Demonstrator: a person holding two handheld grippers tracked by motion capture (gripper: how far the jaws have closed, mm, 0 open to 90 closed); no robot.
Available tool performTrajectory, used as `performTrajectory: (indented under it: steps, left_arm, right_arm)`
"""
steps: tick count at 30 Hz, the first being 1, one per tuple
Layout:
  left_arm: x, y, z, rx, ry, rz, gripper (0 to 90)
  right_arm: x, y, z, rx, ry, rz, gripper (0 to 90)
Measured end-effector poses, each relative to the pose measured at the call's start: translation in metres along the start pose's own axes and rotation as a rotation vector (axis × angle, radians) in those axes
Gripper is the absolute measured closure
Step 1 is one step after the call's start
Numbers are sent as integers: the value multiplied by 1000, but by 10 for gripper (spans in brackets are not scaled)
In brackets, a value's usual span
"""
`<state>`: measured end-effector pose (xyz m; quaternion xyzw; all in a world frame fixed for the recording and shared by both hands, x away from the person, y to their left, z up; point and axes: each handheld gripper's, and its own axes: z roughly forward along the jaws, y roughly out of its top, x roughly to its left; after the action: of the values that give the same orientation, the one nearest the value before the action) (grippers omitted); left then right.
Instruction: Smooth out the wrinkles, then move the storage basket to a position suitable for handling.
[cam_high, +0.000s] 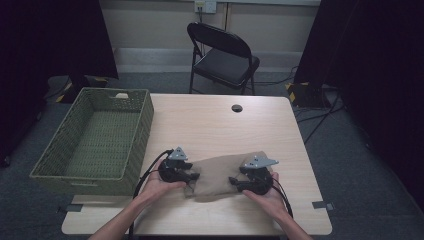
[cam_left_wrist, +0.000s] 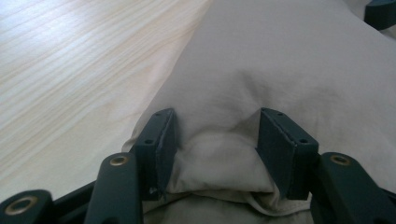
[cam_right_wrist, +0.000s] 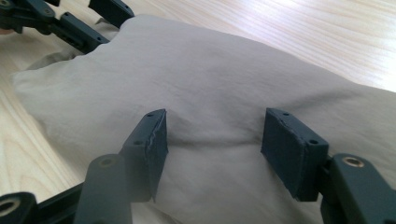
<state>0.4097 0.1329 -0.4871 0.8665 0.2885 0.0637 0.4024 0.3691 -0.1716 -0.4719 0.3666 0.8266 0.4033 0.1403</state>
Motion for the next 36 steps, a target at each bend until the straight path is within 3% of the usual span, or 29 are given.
performTrajectory:
  steps: [5,10,14,17,28,36]
  left_arm:
    - [-8,2,4,4,-11,14,461]
    - [-24,5,10,4,-10,40,452]
    - [-33,7,14,10,-42,50,445]
    - [-42,8,20,9,-64,56,439]
    - [-64,16,34,6,-101,95,432]
    - [-83,22,49,-10,-140,98,434]
  right_arm:
    - [-4,-2,-3,-3,-2,25,398]
    - [-9,-6,-11,8,-35,37,391]
    - [-14,-11,-17,8,-46,54,391]
    - [-18,-13,-24,24,-63,100,392]
    - [-28,-27,-42,20,-97,112,391]
    - [-33,-36,-54,29,-172,128,390]
